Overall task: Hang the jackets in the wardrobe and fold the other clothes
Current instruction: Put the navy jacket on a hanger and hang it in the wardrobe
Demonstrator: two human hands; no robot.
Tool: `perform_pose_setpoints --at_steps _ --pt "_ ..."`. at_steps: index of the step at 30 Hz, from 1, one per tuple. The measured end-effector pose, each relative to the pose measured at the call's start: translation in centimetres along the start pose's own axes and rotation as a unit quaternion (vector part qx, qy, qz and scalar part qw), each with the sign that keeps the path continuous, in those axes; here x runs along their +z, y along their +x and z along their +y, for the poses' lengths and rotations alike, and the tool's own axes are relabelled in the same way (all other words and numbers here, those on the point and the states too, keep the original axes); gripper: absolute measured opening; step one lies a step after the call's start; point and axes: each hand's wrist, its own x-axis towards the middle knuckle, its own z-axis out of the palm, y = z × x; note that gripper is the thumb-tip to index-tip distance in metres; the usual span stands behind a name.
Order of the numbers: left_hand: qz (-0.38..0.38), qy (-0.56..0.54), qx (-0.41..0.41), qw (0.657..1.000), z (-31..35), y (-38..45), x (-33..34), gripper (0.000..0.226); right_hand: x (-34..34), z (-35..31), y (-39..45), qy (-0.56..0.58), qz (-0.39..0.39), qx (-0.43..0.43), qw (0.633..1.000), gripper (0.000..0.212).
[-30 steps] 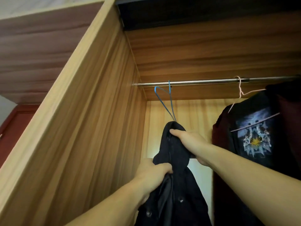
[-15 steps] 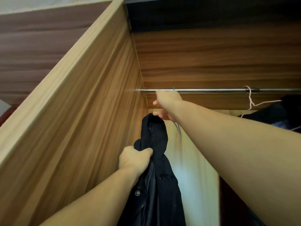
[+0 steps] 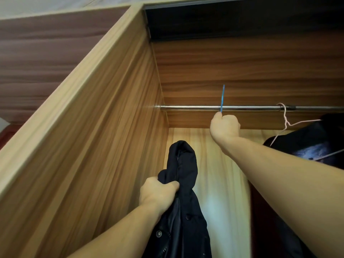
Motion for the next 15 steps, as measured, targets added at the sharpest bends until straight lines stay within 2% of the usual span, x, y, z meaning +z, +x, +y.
perform_pose_setpoints --at_steps 3,4,6,8,9,12,15 --pt "-0.003 0.009 -0.003 1.000 -0.1 -0.4 0.3 0.013 -0.9 2.8 -2.1 -0.020 0.009 -0.059 0.998 0.048" --pt "-0.004 0.013 -0.003 1.000 -0.2 -0.6 0.4 0.013 -1.1 4.3 -3.0 -0.016 0.006 -0.049 0.999 0.050" --pt "-0.004 0.020 -0.005 1.000 -0.3 -1.2 0.6 0.014 -1.5 7.2 -4.7 0.018 -0.026 0.049 0.998 0.040" --pt "-0.006 0.025 -0.009 1.000 -0.4 -1.8 0.7 0.014 -2.0 9.4 -6.4 0.043 -0.088 0.176 0.980 0.031" --pt "-0.007 0.027 -0.012 1.000 -0.4 -2.1 0.8 0.013 -2.3 10.2 -7.1 0.041 -0.102 0.211 0.971 0.027" --pt "-0.012 0.036 -0.015 0.999 -0.4 -3.2 1.1 0.012 -3.7 11.7 -8.5 0.058 -0.100 0.225 0.967 0.024" --pt "-0.016 0.044 -0.013 0.999 -0.2 -4.2 1.1 0.011 -5.6 13.7 -9.9 0.044 -0.136 0.211 0.967 0.030"
